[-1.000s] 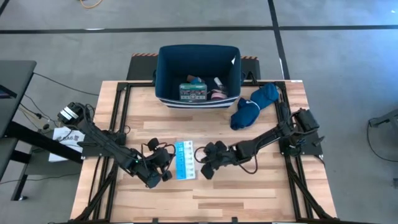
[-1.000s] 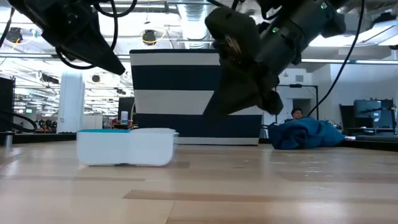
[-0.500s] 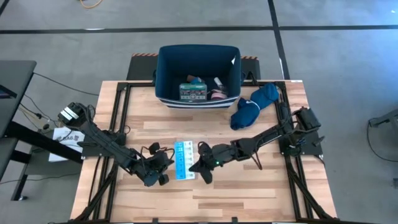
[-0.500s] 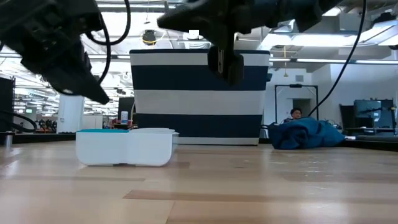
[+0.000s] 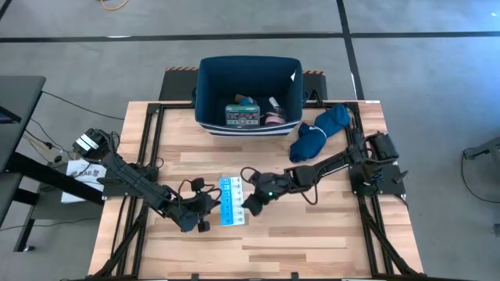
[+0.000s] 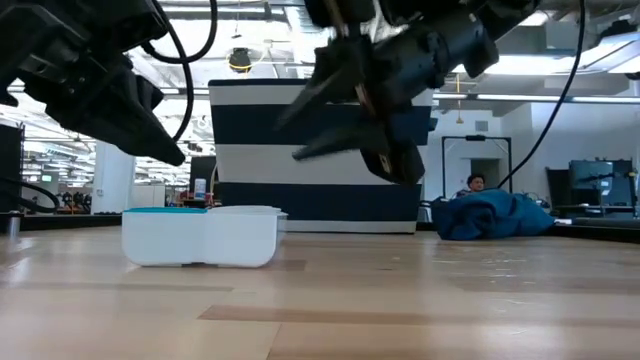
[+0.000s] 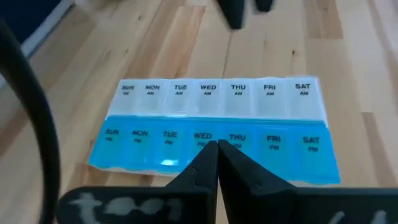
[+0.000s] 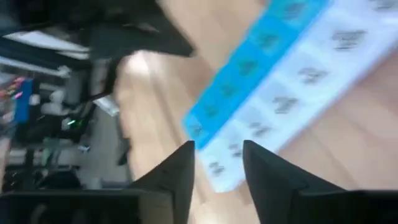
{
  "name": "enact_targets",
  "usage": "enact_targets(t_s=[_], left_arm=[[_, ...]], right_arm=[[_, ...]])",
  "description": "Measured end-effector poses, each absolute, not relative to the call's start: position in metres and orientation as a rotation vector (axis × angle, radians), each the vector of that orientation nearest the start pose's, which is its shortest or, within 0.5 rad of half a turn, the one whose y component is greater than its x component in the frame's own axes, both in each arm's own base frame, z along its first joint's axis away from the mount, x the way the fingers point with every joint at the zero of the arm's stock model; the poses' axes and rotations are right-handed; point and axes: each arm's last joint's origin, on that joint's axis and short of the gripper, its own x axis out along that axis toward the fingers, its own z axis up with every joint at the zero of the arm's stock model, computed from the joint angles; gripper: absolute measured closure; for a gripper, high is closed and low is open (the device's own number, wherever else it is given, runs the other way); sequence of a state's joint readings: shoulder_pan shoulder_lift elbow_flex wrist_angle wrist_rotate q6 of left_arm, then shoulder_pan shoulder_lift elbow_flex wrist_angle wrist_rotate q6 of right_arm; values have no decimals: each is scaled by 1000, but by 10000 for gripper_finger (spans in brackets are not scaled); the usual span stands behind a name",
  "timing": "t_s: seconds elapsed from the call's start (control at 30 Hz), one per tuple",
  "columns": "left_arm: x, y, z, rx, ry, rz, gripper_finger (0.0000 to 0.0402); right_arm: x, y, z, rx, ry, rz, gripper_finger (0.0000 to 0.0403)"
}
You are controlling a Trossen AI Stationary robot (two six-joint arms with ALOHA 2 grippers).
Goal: Pick & place medical supplies in basket/bin
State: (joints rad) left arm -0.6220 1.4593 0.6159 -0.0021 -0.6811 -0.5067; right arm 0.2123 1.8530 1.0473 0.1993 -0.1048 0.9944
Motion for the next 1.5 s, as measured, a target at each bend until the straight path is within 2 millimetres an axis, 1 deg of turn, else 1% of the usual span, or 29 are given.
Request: enact_targets(t_s=[0.1,0.23,0.3,0.37,0.5,0.7,0.8,0.87,0.93,1.03,1.17,1.4,1.5], left_arm=[[221,-134,155,49,628,224,401],[221,-133,154,53,633,229,401],[221,-133,149,55,633,232,401],[221,-133,142,72,653,236,401],[224,-135,130,97,675,247,401],[229,-138,122,123,672,227,401],[228,-138,122,107,672,234,401],[228,-138,122,103,672,238,401],[228,-138,121,90,675,241,401],[226,-137,118,77,679,259,401],[224,-135,114,72,694,285,401],[222,-134,105,80,745,281,401],[225,-136,109,57,696,289,401]], right_arm=[[377,77,165,962,707,-62,245],[377,74,164,1001,719,-94,205],[376,74,163,997,736,-107,186],[374,73,160,984,743,-156,169],[372,72,158,986,719,-265,150],[378,67,138,1054,722,-340,147],[380,66,118,1088,756,-367,147],[390,64,116,1126,709,-301,147],[393,62,111,1142,708,-274,147],[404,62,109,1159,692,-240,147],[413,63,106,1176,708,-218,147],[415,65,108,1178,690,-229,147],[418,64,107,1178,681,-233,147]])
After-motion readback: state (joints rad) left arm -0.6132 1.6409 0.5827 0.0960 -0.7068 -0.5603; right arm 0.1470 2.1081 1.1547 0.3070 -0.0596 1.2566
